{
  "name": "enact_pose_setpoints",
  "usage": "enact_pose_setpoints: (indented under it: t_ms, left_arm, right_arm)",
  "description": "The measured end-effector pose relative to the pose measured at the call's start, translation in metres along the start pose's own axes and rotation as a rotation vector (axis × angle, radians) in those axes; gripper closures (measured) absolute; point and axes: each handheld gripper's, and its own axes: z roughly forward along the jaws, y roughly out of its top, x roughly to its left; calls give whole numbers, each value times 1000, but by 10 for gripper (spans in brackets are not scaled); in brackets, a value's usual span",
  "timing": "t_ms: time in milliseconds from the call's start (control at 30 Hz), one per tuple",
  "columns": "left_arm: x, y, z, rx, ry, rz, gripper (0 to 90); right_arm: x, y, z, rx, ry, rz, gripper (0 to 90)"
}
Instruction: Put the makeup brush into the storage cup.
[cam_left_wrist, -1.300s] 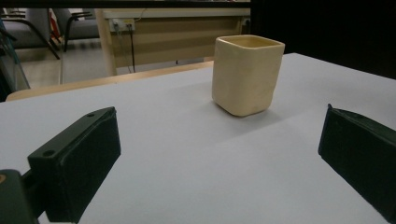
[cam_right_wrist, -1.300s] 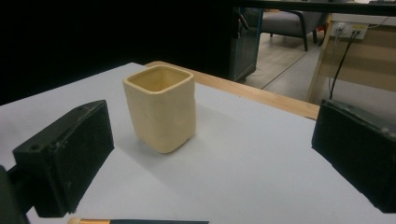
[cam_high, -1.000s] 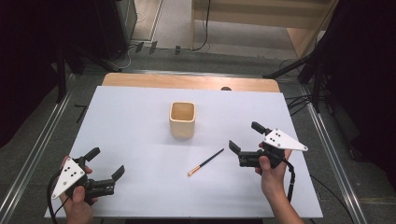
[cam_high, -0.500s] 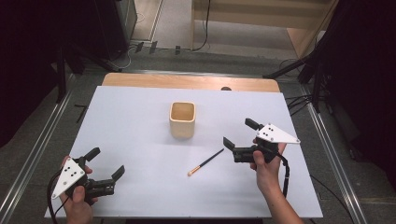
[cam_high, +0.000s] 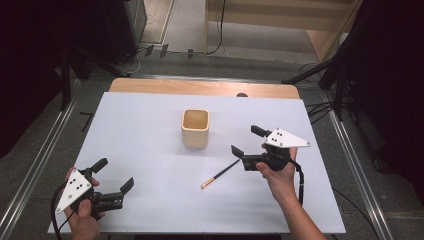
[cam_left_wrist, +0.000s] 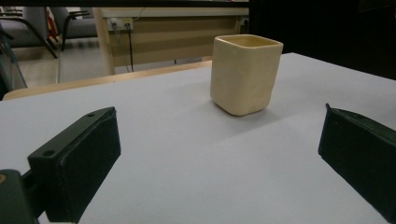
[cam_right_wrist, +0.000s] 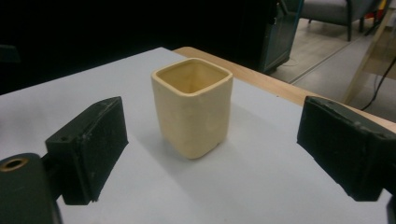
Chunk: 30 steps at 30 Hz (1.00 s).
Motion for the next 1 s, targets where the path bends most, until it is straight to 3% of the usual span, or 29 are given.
enact_pose_setpoints:
  t_ms: [400,633,833,1000]
  left_arm:
    - [1,0,1,1,-2,-1,0]
    - [1,0,0,-1,-1,0,0]
    - [1,0,0,0,-1,0,0]
    - [1,0,0,1,0,0,0]
  right_arm:
    - [2,7,12,96,50,-52,163]
    - [3,12,17,152,80,-96,248]
    - [0,13,25,231,177,-130,298]
    - [0,16,32,282,208,-164,351]
